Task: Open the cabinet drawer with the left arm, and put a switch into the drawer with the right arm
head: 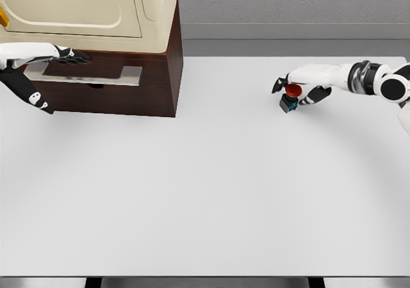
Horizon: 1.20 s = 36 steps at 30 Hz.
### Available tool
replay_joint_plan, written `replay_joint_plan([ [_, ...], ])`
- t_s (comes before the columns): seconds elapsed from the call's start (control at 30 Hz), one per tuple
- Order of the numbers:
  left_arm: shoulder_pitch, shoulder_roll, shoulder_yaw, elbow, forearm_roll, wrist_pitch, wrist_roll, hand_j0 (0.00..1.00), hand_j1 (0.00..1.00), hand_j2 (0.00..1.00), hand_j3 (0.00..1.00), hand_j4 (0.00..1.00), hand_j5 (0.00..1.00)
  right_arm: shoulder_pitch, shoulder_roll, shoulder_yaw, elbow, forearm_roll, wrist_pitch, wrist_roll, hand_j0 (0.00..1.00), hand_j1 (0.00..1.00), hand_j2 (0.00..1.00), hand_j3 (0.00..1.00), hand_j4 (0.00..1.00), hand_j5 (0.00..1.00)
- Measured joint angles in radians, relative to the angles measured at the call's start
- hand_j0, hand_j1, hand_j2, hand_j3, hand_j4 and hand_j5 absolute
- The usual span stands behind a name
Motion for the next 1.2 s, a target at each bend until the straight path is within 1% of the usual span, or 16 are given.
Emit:
replay_joint_plan([
  [0.07, 0.015, -0.004, 0.005, 0.0, 0.0, 0.0, 0.0, 1.0, 1.0, 1.0, 1.0, 1.0, 1.0, -0.002, 0.0, 0.0, 0.0, 0.0, 0.0, 0.0, 0.64, 0.64, 0.64, 0.64, 0.64, 0.64],
  [0.1, 0.061, -0.005, 0.019, 0.0, 0.0, 0.0, 0.0, 1.0, 1.0, 1.0, 1.0, 1.0, 1.0, -0.002, 0.0, 0.0, 0.0, 0.0, -0.001, 0.0, 0.64, 0.64, 0.64, 0.64, 0.64, 0.64],
  [0.13, 0.106, -0.005, 0.056, 0.0, 0.004, -0.006, 0.008, 1.0, 1.0, 1.0, 1.0, 1.0, 1.0, -0.002, 0.0, -0.001, 0.0, 0.0, -0.001, 0.0, 0.63, 0.63, 0.63, 0.63, 0.63, 0.63],
  [0.17, 0.121, -0.008, 0.083, 0.001, 0.002, -0.005, 0.008, 1.0, 1.0, 1.0, 1.0, 1.0, 1.0, 0.0, 0.0, -0.001, 0.001, 0.0, -0.001, 0.0, 0.61, 0.61, 0.61, 0.61, 0.61, 0.61],
  [0.27, 0.121, -0.015, 0.12, 0.0, 0.001, -0.002, 0.003, 1.0, 1.0, 1.0, 1.0, 1.0, 1.0, 0.0, 0.0, -0.001, 0.001, -0.001, -0.002, 0.0, 0.6, 0.6, 0.6, 0.6, 0.6, 0.6],
  [0.4, 0.124, -0.017, 0.136, 0.0, 0.0, 0.0, 0.001, 1.0, 1.0, 1.0, 1.0, 1.0, 1.0, 0.0, 0.0, -0.003, 0.0, -0.005, 0.0, -0.002, 0.56, 0.56, 0.56, 0.56, 0.56, 0.56],
  [0.63, 0.127, -0.018, 0.141, -0.001, 0.001, 0.001, 0.0, 1.0, 1.0, 1.0, 1.0, 1.0, 1.0, 0.0, 0.0, -0.002, -0.001, -0.002, -0.002, -0.001, 0.52, 0.52, 0.52, 0.52, 0.52, 0.52],
  [0.67, 0.135, -0.018, 0.14, -0.001, 0.0, 0.001, 0.0, 1.0, 1.0, 1.0, 1.0, 1.0, 1.0, 0.0, 0.001, -0.002, -0.001, -0.001, -0.004, -0.001, 0.51, 0.51, 0.51, 0.51, 0.51, 0.51],
  [0.9, 0.143, -0.017, 0.142, -0.002, 0.0, 0.0, 0.0, 1.0, 1.0, 1.0, 1.0, 1.0, 1.0, -0.003, 0.001, -0.003, -0.007, -0.002, -0.012, -0.001, 0.49, 0.49, 0.49, 0.49, 0.49, 0.49],
  [0.97, 0.155, -0.018, 0.143, -0.002, 0.0, 0.0, 0.0, 1.0, 1.0, 1.0, 1.0, 1.0, 1.0, -0.011, 0.001, -0.003, -0.008, -0.002, -0.013, 0.0, 0.49, 0.49, 0.49, 0.49, 0.49, 0.49],
  [1.2, 0.158, -0.018, 0.144, -0.002, 0.0, 0.0, 0.0, 1.0, 1.0, 1.0, 1.0, 1.0, 1.0, -0.025, 0.001, -0.004, -0.013, -0.006, -0.062, 0.0, 0.48, 0.48, 0.48, 0.48, 0.48, 0.48],
])
